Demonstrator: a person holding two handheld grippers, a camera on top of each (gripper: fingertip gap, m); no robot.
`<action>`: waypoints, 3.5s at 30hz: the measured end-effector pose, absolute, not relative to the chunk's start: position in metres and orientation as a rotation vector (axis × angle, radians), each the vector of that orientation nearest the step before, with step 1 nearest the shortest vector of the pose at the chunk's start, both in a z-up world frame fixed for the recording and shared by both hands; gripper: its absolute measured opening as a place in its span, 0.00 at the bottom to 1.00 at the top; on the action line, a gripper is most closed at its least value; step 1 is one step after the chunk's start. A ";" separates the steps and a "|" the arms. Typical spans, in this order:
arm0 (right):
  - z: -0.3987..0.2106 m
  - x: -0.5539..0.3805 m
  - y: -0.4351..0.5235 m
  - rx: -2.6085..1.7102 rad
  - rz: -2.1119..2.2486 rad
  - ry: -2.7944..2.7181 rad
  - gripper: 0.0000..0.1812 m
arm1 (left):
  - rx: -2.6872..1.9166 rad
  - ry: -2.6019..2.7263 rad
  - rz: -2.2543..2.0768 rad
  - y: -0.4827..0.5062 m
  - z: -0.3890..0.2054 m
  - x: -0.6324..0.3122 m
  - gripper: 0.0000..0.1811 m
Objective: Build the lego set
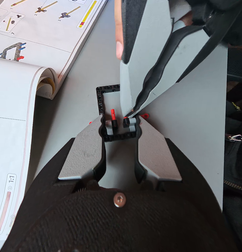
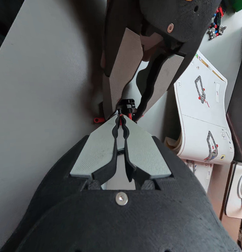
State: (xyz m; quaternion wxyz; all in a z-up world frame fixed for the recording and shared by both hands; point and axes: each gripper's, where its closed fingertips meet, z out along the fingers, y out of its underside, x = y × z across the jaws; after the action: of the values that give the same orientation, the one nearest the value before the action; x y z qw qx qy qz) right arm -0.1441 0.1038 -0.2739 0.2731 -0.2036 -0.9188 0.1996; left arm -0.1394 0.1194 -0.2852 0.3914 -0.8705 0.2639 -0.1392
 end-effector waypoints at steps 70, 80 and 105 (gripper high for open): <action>-0.277 -0.141 0.160 -0.466 0.127 -2.102 0.01 | -2.223 0.570 -0.280 0.122 -0.285 -0.151 0.22; -0.258 -0.116 0.185 -0.756 0.447 -2.028 0.00 | -2.226 0.563 -0.260 0.126 -0.285 -0.153 0.23; -0.272 -0.081 0.139 -1.005 0.896 -2.249 0.15 | -2.242 0.851 -0.476 0.133 -0.274 -0.067 0.22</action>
State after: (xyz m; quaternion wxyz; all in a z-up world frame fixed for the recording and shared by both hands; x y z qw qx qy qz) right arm -0.0809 0.1392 -0.2723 0.2574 -0.3707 -0.8290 0.3303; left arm -0.0675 0.1331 -0.2741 0.3413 -0.8619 0.3273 -0.1831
